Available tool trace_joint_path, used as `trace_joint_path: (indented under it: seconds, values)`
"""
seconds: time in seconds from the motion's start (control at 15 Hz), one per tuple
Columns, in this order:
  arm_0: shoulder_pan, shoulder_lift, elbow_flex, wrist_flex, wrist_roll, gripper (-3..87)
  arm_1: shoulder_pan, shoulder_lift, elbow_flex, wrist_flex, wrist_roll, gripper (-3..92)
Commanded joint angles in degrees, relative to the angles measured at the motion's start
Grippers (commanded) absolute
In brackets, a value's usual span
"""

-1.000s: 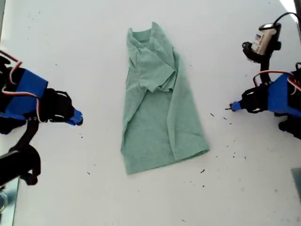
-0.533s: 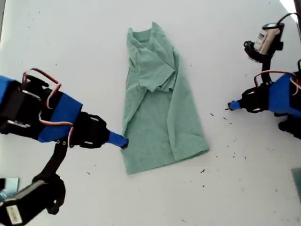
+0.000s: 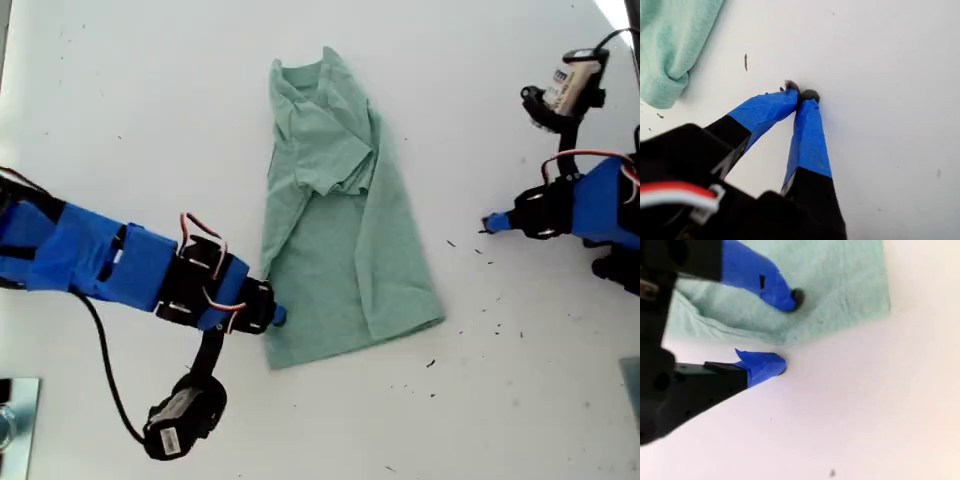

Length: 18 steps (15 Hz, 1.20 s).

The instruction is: Fold t shirt

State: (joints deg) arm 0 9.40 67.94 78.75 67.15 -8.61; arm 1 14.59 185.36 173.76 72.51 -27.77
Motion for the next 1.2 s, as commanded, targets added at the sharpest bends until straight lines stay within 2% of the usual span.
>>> trace_joint_path:
  seconds: [0.0,0.4,0.53,0.67,0.8,0.93,1.07,1.13]
  values:
    - [-1.93,0.26,0.18,-1.49,0.97,-0.2,-0.35,1.41,0.09,1.32,-1.14,2.5]
    - [-2.99,26.1,-0.18,19.6,2.46,-0.2,-0.44,4.22,0.7,2.64,-1.23,2.5]
    - [-3.16,29.0,-0.26,21.97,2.64,-0.2,-0.53,5.1,0.88,3.08,-1.05,2.5]
    - [-3.08,25.22,-5.27,19.78,4.13,-0.2,-0.53,5.8,0.97,3.34,-0.97,2.5]
    - [-3.34,12.74,-22.06,18.63,6.5,-0.2,-0.53,5.8,1.05,3.43,-0.79,2.5]
    - [-4.31,5.71,-27.33,8.09,9.32,-0.2,-0.53,5.98,1.05,3.52,-0.7,2.5]
    - [-7.03,-2.99,-27.33,1.23,11.69,1.7,-0.44,5.98,1.14,3.52,-0.7,2.5]
    - [-8.09,-7.03,-27.42,-3.25,13.01,9.7,-0.44,5.98,1.14,3.52,-0.7,2.5]
